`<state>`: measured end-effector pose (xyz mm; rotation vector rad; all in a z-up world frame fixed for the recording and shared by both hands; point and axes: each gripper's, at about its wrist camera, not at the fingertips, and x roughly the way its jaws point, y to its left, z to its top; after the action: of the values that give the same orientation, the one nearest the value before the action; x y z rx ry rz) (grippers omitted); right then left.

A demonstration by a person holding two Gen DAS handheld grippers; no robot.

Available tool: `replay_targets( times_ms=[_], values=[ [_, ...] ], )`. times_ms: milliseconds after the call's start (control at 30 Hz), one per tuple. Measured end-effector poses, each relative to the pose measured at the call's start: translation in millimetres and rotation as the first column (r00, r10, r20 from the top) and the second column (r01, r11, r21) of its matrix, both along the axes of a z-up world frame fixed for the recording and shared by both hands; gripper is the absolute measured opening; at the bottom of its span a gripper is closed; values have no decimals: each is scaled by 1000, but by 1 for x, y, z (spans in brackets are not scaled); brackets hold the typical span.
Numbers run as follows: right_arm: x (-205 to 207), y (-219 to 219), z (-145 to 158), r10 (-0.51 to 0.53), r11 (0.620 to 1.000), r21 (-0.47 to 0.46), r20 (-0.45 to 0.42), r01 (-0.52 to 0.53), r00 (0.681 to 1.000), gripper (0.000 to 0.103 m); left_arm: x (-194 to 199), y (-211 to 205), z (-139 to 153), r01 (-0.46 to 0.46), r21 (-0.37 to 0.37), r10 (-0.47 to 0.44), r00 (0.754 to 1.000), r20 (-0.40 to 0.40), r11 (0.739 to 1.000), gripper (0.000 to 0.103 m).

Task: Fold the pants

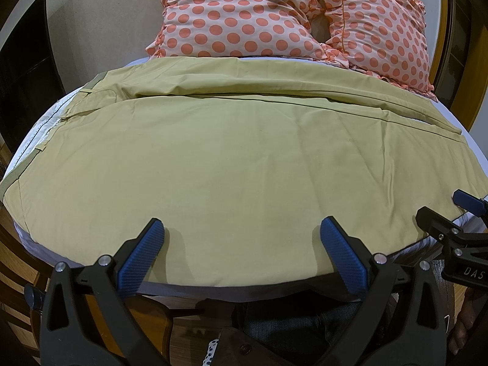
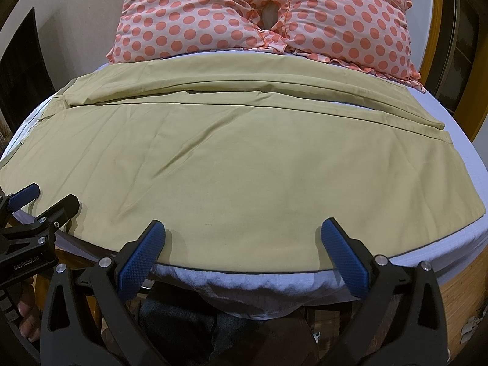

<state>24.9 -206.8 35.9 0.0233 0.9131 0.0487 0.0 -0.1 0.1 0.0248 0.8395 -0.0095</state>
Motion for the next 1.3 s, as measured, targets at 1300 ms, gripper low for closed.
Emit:
replay_targets(
  times_ms=[1300],
  values=[
    [336, -281, 1, -764, 617, 12, -232, 787, 602, 65, 40, 12, 34, 27, 16, -29, 992, 120, 999, 101]
  ],
)
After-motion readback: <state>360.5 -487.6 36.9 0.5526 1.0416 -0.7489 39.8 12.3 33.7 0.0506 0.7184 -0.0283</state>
